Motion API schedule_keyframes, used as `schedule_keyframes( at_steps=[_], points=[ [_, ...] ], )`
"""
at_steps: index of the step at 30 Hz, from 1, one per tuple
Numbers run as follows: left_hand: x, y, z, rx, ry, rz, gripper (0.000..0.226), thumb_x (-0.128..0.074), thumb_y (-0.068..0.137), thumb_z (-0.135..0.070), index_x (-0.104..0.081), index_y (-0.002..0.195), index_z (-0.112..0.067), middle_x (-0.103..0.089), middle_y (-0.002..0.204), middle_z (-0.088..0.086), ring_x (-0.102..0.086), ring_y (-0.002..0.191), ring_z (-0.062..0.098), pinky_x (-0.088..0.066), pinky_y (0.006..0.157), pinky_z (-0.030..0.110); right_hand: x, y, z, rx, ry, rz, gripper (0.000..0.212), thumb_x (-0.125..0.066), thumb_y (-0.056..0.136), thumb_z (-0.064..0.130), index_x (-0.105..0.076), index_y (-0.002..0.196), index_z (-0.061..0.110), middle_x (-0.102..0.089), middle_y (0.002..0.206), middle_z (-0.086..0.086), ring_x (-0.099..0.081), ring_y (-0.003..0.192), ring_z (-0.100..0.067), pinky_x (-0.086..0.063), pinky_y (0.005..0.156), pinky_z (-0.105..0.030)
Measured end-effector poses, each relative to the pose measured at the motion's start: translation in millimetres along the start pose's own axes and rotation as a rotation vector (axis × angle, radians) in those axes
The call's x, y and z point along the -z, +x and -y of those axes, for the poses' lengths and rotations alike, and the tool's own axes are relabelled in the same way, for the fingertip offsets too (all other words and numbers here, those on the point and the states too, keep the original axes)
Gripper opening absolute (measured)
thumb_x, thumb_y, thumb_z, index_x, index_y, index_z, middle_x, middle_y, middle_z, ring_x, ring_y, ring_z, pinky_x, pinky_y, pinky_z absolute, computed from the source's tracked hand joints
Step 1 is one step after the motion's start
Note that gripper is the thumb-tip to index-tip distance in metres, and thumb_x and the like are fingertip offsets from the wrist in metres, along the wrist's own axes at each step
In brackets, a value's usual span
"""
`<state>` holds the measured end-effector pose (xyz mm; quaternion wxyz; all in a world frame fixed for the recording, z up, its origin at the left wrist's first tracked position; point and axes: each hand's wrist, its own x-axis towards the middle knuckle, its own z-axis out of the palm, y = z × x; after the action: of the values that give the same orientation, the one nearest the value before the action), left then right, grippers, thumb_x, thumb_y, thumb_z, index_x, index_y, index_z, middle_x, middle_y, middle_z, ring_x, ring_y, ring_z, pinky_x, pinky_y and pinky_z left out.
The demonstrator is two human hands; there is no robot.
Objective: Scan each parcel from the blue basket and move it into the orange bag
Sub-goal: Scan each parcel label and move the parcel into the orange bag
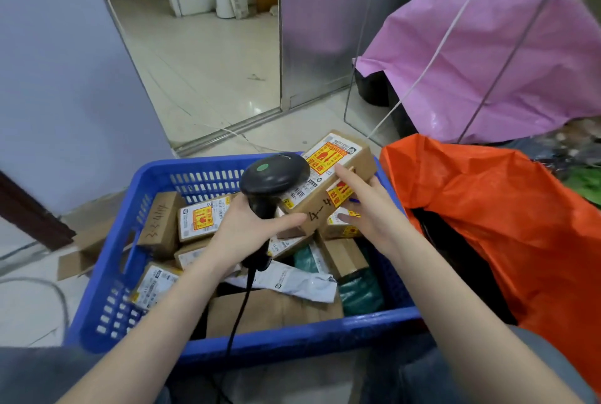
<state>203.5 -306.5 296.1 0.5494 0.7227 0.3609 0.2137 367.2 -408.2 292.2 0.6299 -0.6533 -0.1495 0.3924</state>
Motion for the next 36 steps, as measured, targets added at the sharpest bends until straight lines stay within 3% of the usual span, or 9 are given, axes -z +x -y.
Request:
schedule_keyframes(
  at_steps=[1, 6, 8, 12, 14, 17, 21, 26, 36],
  points=[
    [-1, -5, -6, -0.015, -0.028, 0.001, 0.046, -0.086, 0.063, -0.032, -0.057, 0.099, -0.034, -0.066, 0.101, -0.011, -0.059, 0.093, -0.002, -0.043, 0.070, 0.012, -2, -7, 2, 0.001, 0.053, 0.067, 0.061, -0.066, 0.083, 0.046, -0.043, 0.137, 0.029, -0.062, 0.122, 0.003, -0.059, 0.113, -0.023, -0.050, 0.087, -0.037],
    [-3, -22, -30, -0.037, -0.144, 0.044, 0.048, -0.083, 0.056, -0.041, -0.056, 0.095, -0.036, -0.065, 0.099, -0.013, -0.058, 0.096, -0.001, -0.045, 0.076, 0.017, -11, -31, 8, 0.034, 0.301, 0.240, 0.082, -0.067, 0.070, 0.057, -0.042, 0.143, 0.030, -0.054, 0.139, -0.008, -0.055, 0.124, -0.026, -0.057, 0.075, -0.036],
    [0, -26, -34, -0.026, -0.135, 0.079, 0.050, -0.084, 0.055, -0.049, -0.060, 0.096, -0.032, -0.068, 0.099, -0.007, -0.062, 0.097, 0.007, -0.049, 0.083, 0.024, -11, -37, 11, 0.072, 0.369, 0.249, 0.081, -0.068, 0.070, 0.059, -0.046, 0.141, 0.025, -0.055, 0.138, -0.011, -0.054, 0.125, -0.030, -0.056, 0.081, -0.041],
    [8, -31, -37, -0.019, -0.170, 0.180, 0.047, -0.078, 0.064, -0.057, -0.064, 0.102, -0.033, -0.071, 0.105, -0.002, -0.066, 0.103, 0.017, -0.051, 0.093, 0.038, -1, -44, 21, 0.140, 0.373, 0.183, 0.069, -0.058, 0.072, 0.056, -0.052, 0.135, 0.027, -0.065, 0.127, -0.003, -0.059, 0.120, -0.026, -0.041, 0.105, -0.055],
    [10, -35, -39, -0.012, -0.170, 0.237, 0.047, -0.079, 0.065, -0.051, -0.065, 0.104, -0.030, -0.073, 0.102, 0.005, -0.070, 0.097, 0.020, -0.055, 0.090, 0.043, 4, -46, 26, 0.159, 0.366, 0.179, 0.067, -0.059, 0.074, 0.054, -0.054, 0.134, 0.026, -0.066, 0.125, -0.003, -0.061, 0.117, -0.025, -0.041, 0.104, -0.056],
    [12, -39, -43, -0.001, -0.151, 0.211, 0.030, -0.076, 0.073, -0.039, -0.065, 0.098, -0.027, -0.072, 0.091, 0.015, -0.068, 0.079, 0.019, -0.056, 0.078, 0.031, 10, -48, 33, 0.167, 0.377, 0.161, 0.060, -0.059, 0.077, 0.049, -0.055, 0.132, 0.025, -0.068, 0.123, -0.003, -0.063, 0.115, -0.025, -0.045, 0.102, -0.054],
    [11, -38, -45, 0.022, -0.170, 0.205, 0.029, -0.071, 0.080, -0.033, -0.064, 0.097, -0.010, -0.061, 0.061, 0.004, -0.060, 0.058, 0.014, -0.052, 0.062, 0.025, 17, -45, 34, 0.197, 0.313, 0.111, 0.067, -0.066, 0.075, 0.052, -0.052, 0.136, 0.028, -0.066, 0.126, -0.002, -0.063, 0.116, -0.025, -0.049, 0.096, -0.052],
    [11, -32, -45, 0.001, -0.156, 0.281, 0.041, -0.076, 0.067, -0.046, -0.063, 0.083, -0.010, -0.058, 0.060, 0.004, -0.055, 0.056, 0.016, -0.047, 0.065, 0.032, 20, -44, 36, 0.220, 0.274, 0.095, 0.068, -0.069, 0.076, 0.052, -0.051, 0.136, 0.027, -0.065, 0.126, -0.001, -0.063, 0.116, -0.023, -0.052, 0.093, -0.044],
    [7, -32, -44, 0.019, -0.184, 0.259, 0.021, -0.069, 0.085, -0.024, -0.059, 0.079, -0.007, -0.053, 0.055, 0.001, -0.049, 0.048, 0.014, -0.045, 0.056, 0.029, 17, -46, 42, 0.241, 0.235, 0.078, 0.067, -0.065, 0.073, 0.049, -0.051, 0.136, 0.028, -0.067, 0.122, 0.001, -0.066, 0.110, -0.019, -0.049, 0.099, -0.048]
  ],
)
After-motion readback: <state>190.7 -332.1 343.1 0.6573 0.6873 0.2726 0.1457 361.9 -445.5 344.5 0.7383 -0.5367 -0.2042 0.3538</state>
